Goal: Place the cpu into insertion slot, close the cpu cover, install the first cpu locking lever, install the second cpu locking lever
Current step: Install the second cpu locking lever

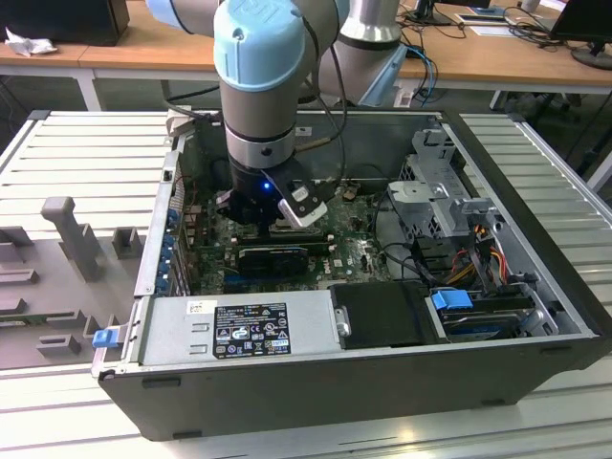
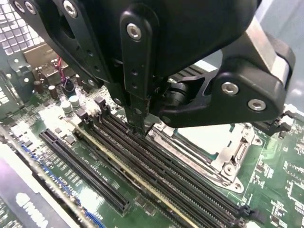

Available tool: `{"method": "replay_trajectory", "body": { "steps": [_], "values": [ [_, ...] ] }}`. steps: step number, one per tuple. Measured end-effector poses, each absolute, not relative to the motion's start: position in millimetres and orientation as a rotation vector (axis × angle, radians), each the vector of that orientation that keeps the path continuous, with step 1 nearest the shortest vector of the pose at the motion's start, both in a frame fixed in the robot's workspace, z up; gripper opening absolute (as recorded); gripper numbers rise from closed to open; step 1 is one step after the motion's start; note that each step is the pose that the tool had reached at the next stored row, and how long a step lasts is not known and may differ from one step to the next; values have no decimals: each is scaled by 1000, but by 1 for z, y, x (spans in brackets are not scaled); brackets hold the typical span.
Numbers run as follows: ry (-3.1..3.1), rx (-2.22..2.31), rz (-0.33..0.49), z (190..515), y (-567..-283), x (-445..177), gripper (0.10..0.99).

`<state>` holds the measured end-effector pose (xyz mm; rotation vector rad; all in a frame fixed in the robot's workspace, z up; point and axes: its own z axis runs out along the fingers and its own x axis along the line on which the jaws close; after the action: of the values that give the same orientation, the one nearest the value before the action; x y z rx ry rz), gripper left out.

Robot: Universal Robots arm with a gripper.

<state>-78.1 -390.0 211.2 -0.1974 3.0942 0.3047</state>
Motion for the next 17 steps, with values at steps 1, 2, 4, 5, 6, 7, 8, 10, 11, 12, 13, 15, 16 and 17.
{"method": "replay_trajectory", "body": {
  "steps": [1,2,4,5,6,7,8,10,11,12,13,15,16,17],
  "values": [
    [3091,-197,325,210,-391,-78,106],
    [3088,-197,349,208,-391,-78,106],
    [3084,-196,371,205,-392,-79,106],
    [3082,-196,383,203,-392,-79,106],
    [3081,-196,394,202,-392,-79,106],
    [3079,-196,403,201,-392,-80,106],
    [3077,-196,416,200,-392,-80,106],
    [3075,-196,425,198,-392,-80,106],
    [3074,-197,430,196,-392,-80,106],
    [3074,-197,432,196,-392,-80,106],
    [3073,-197,435,195,-392,-81,106],
    [3073,-198,436,197,-392,-82,106],
    [3073,-198,436,200,-392,-82,106],
    [3073,-197,435,204,-392,-82,106]
  ]
}}
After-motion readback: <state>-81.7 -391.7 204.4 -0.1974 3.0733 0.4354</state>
